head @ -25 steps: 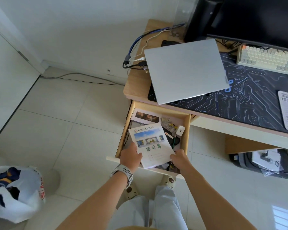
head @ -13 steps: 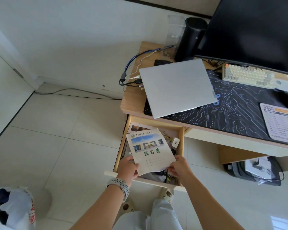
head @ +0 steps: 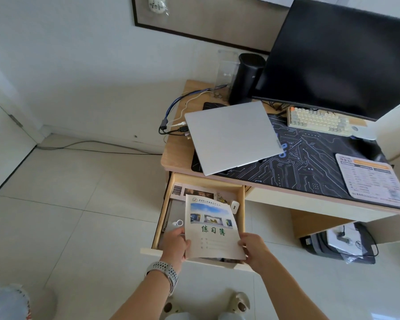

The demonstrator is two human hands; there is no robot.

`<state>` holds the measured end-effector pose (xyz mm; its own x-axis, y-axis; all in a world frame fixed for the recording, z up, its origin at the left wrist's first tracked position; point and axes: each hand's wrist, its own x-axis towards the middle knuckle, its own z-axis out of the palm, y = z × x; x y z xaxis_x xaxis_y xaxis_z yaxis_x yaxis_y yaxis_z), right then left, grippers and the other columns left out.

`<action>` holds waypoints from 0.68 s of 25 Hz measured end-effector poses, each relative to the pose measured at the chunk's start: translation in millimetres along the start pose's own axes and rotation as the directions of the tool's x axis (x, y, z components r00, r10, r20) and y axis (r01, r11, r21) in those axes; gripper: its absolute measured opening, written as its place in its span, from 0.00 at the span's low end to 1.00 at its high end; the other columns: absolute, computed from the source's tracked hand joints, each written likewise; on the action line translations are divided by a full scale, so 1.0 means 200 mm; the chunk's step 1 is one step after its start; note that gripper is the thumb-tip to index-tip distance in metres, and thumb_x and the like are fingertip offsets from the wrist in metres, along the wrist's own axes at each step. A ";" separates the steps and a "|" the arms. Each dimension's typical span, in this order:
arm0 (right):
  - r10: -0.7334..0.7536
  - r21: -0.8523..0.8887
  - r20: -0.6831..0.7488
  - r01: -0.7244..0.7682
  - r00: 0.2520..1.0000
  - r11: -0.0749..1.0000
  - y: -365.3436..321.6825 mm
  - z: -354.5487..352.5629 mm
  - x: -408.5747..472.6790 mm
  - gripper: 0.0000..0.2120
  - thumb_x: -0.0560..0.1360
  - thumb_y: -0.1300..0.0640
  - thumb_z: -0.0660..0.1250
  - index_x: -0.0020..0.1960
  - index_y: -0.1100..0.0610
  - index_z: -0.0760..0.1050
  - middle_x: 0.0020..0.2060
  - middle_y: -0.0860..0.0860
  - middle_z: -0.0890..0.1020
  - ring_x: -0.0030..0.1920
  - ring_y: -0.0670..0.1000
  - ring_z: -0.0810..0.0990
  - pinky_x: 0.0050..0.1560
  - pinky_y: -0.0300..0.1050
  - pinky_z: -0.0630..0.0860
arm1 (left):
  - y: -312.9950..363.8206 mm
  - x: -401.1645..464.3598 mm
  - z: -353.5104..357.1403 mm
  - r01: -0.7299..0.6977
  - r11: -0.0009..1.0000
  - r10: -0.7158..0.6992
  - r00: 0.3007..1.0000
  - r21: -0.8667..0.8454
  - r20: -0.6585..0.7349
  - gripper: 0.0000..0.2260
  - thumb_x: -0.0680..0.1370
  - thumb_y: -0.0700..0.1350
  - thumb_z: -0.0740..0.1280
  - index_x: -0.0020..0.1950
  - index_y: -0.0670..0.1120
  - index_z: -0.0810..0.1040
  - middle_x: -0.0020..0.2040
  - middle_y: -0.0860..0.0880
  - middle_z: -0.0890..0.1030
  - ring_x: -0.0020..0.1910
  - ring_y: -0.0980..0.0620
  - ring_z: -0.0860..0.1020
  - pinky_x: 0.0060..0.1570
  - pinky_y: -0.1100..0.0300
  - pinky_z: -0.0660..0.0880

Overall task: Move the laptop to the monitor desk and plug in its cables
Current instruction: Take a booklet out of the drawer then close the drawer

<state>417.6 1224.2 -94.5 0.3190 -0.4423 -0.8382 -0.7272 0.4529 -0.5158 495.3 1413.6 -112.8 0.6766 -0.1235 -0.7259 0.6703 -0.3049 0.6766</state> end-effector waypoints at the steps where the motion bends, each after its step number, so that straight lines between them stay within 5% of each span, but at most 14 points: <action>1: -0.015 -0.012 0.001 0.015 1.000 1.000 -0.01 -0.02 -0.01 0.18 0.71 0.73 0.53 0.47 0.59 0.77 0.49 0.60 0.79 0.49 0.59 0.76 0.40 0.51 0.78 | 0.00 0.00 0.01 -0.035 0.997 0.036 0.999 0.066 -0.009 0.10 0.77 0.33 0.62 0.49 0.46 0.79 0.53 0.45 0.79 0.55 0.43 0.76 0.52 0.43 0.80; 7: -0.164 -0.097 -0.004 0.163 0.986 0.982 -0.06 -0.16 -0.01 0.19 0.72 0.73 0.53 0.52 0.58 0.76 0.45 0.59 0.80 0.44 0.56 0.78 0.44 0.51 0.78 | 0.07 -0.08 0.13 -0.152 0.917 0.177 0.983 0.370 -0.036 0.09 0.76 0.36 0.62 0.47 0.48 0.79 0.47 0.51 0.78 0.49 0.47 0.77 0.45 0.51 0.82; 11: -0.235 -0.145 -0.007 0.232 0.972 0.962 -0.11 -0.32 -0.02 0.17 0.74 0.72 0.53 0.47 0.55 0.76 0.44 0.59 0.81 0.46 0.58 0.79 0.55 0.61 0.77 | 0.13 -0.13 0.29 -0.138 0.951 0.151 0.988 0.275 -0.026 0.11 0.77 0.34 0.63 0.47 0.49 0.79 0.47 0.51 0.77 0.51 0.47 0.74 0.51 0.47 0.80; 17: -0.271 -0.053 -0.039 0.268 0.962 0.962 -0.15 -0.70 0.00 0.18 0.73 0.75 0.54 0.45 0.57 0.76 0.38 0.56 0.78 0.40 0.55 0.78 0.43 0.50 0.74 | 0.19 -0.19 0.62 -0.145 0.969 0.146 0.989 0.199 0.011 0.12 0.76 0.33 0.59 0.43 0.44 0.80 0.47 0.47 0.81 0.49 0.46 0.78 0.44 0.52 0.81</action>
<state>354.7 1102.3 -54.2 0.4800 -0.5782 -0.6597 -0.6458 0.2760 -0.7118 457.9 1288.7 -75.0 0.7634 -0.1774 -0.6210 0.4908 -0.4657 0.7364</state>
